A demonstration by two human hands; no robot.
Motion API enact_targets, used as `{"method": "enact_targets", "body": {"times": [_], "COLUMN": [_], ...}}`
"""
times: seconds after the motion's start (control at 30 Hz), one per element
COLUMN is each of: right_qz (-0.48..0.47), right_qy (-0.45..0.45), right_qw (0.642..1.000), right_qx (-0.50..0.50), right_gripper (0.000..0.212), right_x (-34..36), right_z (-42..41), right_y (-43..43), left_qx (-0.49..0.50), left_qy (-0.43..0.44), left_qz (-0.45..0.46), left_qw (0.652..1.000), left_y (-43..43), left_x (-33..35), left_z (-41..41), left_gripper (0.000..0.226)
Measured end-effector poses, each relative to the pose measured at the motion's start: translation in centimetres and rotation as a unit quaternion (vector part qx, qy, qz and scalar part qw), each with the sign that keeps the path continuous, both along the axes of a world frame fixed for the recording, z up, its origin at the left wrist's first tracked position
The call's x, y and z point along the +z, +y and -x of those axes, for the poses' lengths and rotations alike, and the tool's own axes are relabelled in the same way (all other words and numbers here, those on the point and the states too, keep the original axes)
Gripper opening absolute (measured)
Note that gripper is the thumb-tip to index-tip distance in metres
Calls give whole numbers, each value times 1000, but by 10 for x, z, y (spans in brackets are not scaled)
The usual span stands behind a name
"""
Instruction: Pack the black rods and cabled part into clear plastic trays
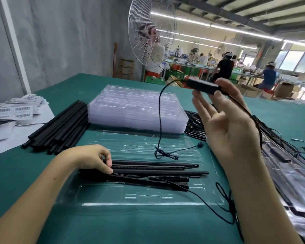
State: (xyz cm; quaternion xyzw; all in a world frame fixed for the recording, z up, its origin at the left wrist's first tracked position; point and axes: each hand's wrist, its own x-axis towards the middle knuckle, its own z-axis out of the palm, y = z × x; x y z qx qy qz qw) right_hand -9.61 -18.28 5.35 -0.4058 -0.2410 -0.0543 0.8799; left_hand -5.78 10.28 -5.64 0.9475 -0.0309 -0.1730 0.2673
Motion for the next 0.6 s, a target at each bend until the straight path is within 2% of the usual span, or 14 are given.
{"method": "enact_targets", "body": {"times": [0.1,0.2,0.33,0.43,0.53,0.6], "right_qz": [-95,-114,76,229,406,523], "right_qy": [36,37,-31,-74,-107,-131], "right_qw": [994,983,960,907,839,778], "right_qx": [29,140,269,347,347,321], "right_gripper": [21,25,26,29,21,19], "right_x": [15,20,1,-23,-31,-31], "right_z": [-5,-8,1,10,16,21], "right_y": [11,30,52,53,42,34], "left_qx": [1,3,6,3,33,73], "left_qy": [2,4,9,-13,12,14], "left_qz": [0,2,17,32,35,64], "left_qw": [1000,1000,1000,999,999,995], "left_y": [-1,-2,-3,-3,-2,-4], "left_x": [0,0,2,4,9,13], "left_z": [1,1,2,2,5,7], "left_gripper": [18,18,16,8,36,55]}}
